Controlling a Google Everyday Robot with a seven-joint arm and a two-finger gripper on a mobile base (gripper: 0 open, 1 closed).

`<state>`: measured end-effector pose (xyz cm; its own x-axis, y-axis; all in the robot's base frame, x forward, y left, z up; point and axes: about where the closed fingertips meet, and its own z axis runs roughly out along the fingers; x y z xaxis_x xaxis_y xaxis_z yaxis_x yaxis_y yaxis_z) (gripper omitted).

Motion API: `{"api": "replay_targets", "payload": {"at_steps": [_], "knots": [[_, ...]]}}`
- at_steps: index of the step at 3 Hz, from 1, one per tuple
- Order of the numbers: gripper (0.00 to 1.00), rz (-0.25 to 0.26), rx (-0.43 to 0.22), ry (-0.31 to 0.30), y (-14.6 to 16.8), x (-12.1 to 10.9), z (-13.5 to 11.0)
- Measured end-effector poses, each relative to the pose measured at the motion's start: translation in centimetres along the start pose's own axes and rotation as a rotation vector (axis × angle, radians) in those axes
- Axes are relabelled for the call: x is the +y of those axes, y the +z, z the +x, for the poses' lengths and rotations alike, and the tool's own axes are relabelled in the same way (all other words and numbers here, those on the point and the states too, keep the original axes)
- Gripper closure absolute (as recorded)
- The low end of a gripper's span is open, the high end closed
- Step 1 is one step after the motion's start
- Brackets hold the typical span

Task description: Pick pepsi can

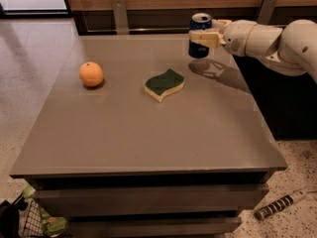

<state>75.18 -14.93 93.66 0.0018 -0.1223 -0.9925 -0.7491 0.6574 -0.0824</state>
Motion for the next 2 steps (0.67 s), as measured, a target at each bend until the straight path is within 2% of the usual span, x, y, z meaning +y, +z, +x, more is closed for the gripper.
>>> {"api": "replay_targets", "payload": {"at_steps": [2], "knots": [[1.0, 0.032, 0.028, -0.108, -1.4, 0.0, -6.8]]}}
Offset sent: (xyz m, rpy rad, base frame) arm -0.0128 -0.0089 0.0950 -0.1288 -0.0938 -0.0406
